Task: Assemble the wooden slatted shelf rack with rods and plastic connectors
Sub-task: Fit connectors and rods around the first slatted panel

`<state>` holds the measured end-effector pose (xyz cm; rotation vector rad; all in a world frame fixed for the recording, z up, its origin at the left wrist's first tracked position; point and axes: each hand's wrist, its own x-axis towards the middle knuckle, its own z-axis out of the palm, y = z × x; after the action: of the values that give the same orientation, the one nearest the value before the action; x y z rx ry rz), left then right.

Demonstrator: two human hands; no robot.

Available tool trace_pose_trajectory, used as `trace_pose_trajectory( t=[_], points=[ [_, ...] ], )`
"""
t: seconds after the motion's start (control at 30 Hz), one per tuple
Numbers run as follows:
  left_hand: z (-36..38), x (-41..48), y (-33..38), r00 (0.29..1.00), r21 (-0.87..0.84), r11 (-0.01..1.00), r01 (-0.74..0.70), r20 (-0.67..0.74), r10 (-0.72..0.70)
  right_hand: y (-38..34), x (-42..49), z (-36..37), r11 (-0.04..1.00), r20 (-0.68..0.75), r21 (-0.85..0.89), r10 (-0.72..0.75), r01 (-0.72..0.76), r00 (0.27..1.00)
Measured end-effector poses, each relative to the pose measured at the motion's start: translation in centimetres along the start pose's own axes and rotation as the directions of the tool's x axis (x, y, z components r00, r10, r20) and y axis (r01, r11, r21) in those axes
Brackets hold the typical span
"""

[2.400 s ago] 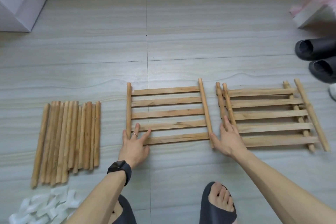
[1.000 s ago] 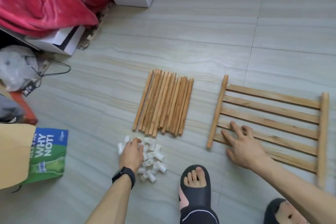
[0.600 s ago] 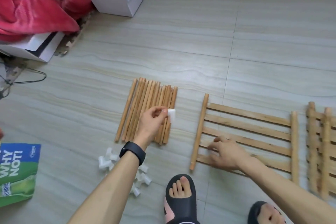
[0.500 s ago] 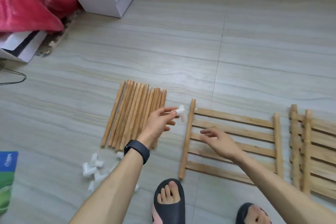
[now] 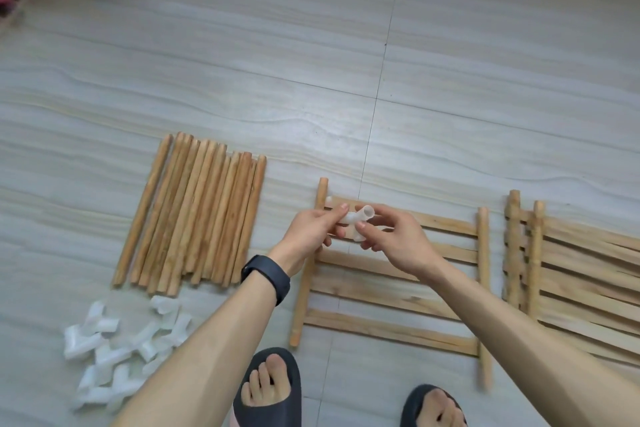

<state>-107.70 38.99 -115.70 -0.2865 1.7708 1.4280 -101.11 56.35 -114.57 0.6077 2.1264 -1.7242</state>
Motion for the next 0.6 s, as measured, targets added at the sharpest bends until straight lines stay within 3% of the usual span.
trace_pose_trajectory(
  t=[0.17, 0.3, 0.43, 0.5, 0.6],
  points=[
    [0.3, 1.3, -0.1, 0.999, -0.071, 0.997, -0.027, 0.016, 0.028, 0.5, 1.7, -0.5, 0.990, 0.064, 0.085, 0.103, -0.109, 0.993],
    [0.7, 2.1, 0.2, 0.999, -0.075, 0.996, -0.043, -0.005, 0.043, 0.6, 3.0, -1.1, 0.931, 0.039, 0.323, 0.163, -0.167, 0.986],
    [0.9, 2.4, -0.3, 0.991, -0.092, 0.994, -0.063, 0.114, 0.073, 0.7, 4.0, -1.4, 0.869, 0.017, 0.452, 0.216, -0.200, 0.976],
    [1.1, 2.7, -0.5, 0.990, -0.081, 0.989, -0.121, 0.068, 0.127, 0.5, 4.3, -1.4, 0.879, 0.022, 0.428, 0.224, -0.211, 0.974],
    [1.0, 3.4, -0.5, 0.980, -0.069, 0.978, -0.199, -0.008, 0.199, 0.2, 5.3, -1.6, 0.966, 0.013, 0.186, 0.181, -0.180, 0.983]
  ],
)
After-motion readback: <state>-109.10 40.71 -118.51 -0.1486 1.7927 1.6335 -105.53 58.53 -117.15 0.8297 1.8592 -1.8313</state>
